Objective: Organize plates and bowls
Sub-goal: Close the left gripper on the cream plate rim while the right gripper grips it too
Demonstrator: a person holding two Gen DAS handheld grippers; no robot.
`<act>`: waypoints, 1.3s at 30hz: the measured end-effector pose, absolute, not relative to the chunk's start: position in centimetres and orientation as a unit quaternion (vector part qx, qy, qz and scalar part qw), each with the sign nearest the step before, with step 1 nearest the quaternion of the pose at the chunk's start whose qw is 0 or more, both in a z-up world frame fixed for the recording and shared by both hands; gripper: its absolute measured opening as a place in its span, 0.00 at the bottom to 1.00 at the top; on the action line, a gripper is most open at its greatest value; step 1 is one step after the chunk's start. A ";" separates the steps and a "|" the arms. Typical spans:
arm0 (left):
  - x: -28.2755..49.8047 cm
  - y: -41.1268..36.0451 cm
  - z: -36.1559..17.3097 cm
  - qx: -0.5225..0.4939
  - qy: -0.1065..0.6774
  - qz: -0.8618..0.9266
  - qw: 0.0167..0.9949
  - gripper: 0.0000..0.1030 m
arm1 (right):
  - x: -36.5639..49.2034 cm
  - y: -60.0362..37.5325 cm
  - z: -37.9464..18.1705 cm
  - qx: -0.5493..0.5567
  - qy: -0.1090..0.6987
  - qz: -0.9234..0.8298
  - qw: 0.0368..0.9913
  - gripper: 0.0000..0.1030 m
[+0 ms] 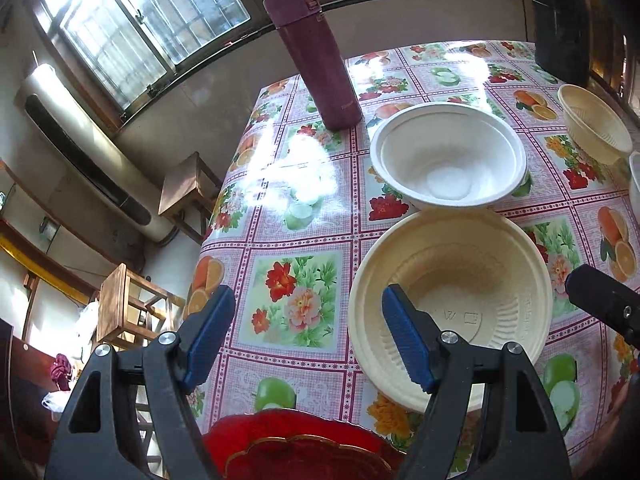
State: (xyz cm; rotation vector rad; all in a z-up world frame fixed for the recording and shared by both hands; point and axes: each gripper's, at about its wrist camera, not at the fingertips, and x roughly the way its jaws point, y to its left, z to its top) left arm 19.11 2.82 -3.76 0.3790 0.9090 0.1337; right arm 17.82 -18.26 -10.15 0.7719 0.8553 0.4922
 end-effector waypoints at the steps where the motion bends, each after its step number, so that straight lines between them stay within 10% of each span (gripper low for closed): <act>1: 19.0 2.7 -3.8 0.186 0.432 0.063 0.880 0.74 | 17.8 -18.2 -10.0 0.359 0.398 0.229 0.812 0.81; 39: 22.7 4.1 -8.5 0.099 0.539 0.045 0.835 0.74 | 19.0 -17.3 -11.3 0.342 0.413 0.220 0.815 0.57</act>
